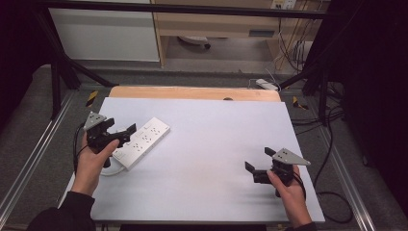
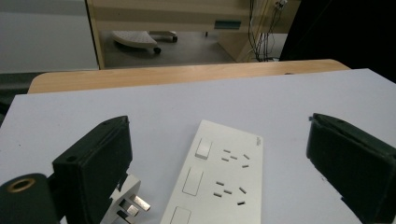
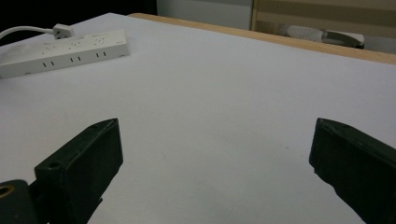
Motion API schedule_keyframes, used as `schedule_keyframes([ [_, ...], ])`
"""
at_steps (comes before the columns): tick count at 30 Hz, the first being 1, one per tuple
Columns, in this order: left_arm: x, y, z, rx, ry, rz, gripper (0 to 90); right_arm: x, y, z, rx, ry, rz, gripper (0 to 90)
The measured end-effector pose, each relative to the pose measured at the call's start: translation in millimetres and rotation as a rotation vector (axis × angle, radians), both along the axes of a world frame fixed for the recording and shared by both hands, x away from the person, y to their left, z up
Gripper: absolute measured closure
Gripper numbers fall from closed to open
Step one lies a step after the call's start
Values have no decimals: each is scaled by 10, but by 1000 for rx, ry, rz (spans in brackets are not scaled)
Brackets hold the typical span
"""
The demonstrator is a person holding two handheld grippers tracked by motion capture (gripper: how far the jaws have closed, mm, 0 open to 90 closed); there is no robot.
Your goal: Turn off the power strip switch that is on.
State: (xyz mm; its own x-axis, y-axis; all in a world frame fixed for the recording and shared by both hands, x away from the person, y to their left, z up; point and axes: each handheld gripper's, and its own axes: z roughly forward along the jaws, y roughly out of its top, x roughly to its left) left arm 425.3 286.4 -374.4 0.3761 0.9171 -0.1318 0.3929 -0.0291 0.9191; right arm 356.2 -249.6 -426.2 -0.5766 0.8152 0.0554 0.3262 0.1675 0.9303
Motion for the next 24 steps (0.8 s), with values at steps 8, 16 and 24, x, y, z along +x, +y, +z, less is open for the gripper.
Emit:
schedule_keyframes([
  [8,47,-21,-128,8,29,6,111,5,-3,-2,-6,4,-2,31],
  [16,77,-18,-186,22,56,-3,197,6,-8,-4,-9,7,-5,32],
  [24,76,0,-235,27,66,-8,426,8,-5,-5,-11,9,-5,36],
])
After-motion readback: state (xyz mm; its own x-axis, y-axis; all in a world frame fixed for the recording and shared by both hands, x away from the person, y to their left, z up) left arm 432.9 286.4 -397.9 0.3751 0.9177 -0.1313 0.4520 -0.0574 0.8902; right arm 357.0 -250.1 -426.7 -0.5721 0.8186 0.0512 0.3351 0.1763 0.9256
